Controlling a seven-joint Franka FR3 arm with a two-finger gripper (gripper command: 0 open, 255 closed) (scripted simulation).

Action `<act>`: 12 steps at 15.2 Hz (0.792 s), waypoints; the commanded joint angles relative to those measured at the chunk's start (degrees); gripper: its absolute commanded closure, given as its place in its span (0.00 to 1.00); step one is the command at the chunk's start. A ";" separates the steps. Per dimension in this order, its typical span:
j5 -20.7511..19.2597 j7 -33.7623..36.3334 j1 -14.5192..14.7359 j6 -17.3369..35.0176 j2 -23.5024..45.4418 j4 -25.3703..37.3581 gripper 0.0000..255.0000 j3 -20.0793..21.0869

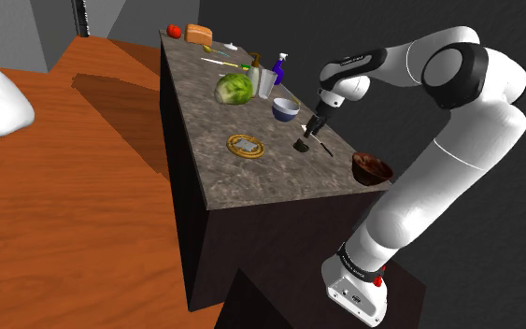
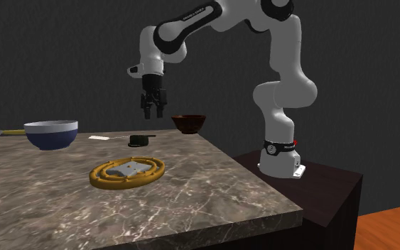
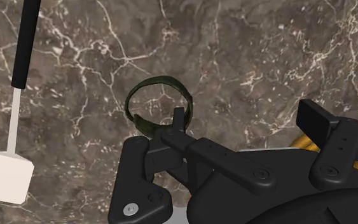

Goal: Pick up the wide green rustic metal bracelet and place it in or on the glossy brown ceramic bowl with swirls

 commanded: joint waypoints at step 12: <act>12.55 -9.94 -2.30 5.14 13.34 4.83 0.00 -0.10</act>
